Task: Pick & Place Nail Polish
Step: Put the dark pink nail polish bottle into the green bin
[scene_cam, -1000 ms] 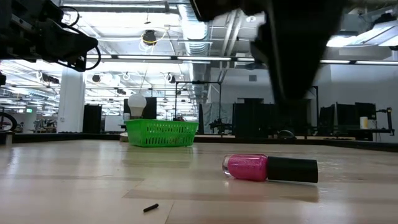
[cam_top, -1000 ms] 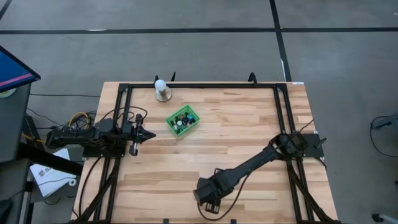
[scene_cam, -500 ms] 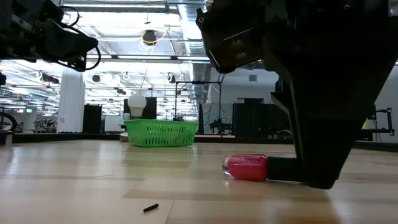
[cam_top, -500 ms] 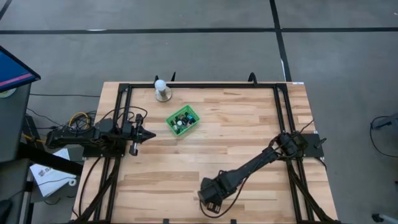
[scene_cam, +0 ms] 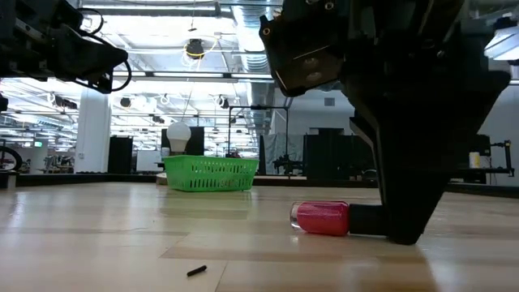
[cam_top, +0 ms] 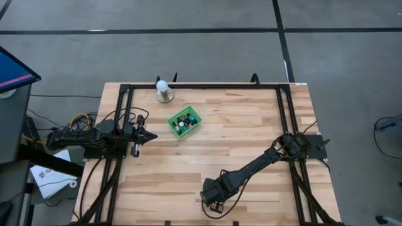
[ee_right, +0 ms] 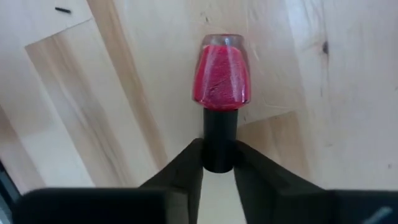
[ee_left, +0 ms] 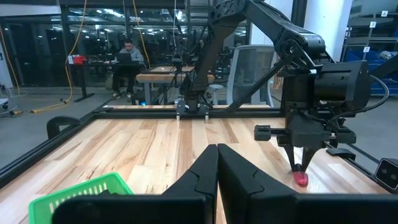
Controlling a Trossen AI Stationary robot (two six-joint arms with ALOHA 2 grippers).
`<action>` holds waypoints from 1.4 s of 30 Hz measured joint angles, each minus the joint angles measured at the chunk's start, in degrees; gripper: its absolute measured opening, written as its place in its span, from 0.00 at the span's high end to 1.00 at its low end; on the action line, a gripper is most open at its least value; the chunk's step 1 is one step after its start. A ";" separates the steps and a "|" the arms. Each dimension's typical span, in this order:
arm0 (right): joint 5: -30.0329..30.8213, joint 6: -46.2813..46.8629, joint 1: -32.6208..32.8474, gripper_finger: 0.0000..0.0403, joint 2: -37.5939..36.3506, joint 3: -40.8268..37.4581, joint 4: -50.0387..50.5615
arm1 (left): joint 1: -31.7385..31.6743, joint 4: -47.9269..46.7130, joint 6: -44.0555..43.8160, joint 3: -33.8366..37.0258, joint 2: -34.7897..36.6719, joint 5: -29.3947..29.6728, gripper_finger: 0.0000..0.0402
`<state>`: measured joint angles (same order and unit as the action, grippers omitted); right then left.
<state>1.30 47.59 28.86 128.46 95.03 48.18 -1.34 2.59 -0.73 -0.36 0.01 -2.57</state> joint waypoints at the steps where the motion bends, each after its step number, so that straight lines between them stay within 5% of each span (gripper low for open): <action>1: 0.08 -0.02 -0.05 0.82 0.00 0.00 -0.01 | 0.00 0.00 0.00 0.02 0.00 0.00 1.00; 5: 0.02 0.00 -0.57 0.89 0.00 0.00 -0.23 | 0.00 0.00 0.00 0.00 0.00 0.00 1.00; 25: 0.96 -5.63 -5.83 0.88 -3.57 3.13 0.64 | 0.00 0.00 0.00 0.00 0.00 -0.04 1.00; 42: 0.83 -16.72 -29.37 0.87 -4.52 12.59 -4.51 | -0.02 0.01 0.00 0.00 0.00 -0.04 1.00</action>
<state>2.13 30.87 -0.51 123.94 107.61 43.67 -1.36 2.60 -0.73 -0.36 0.01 -2.61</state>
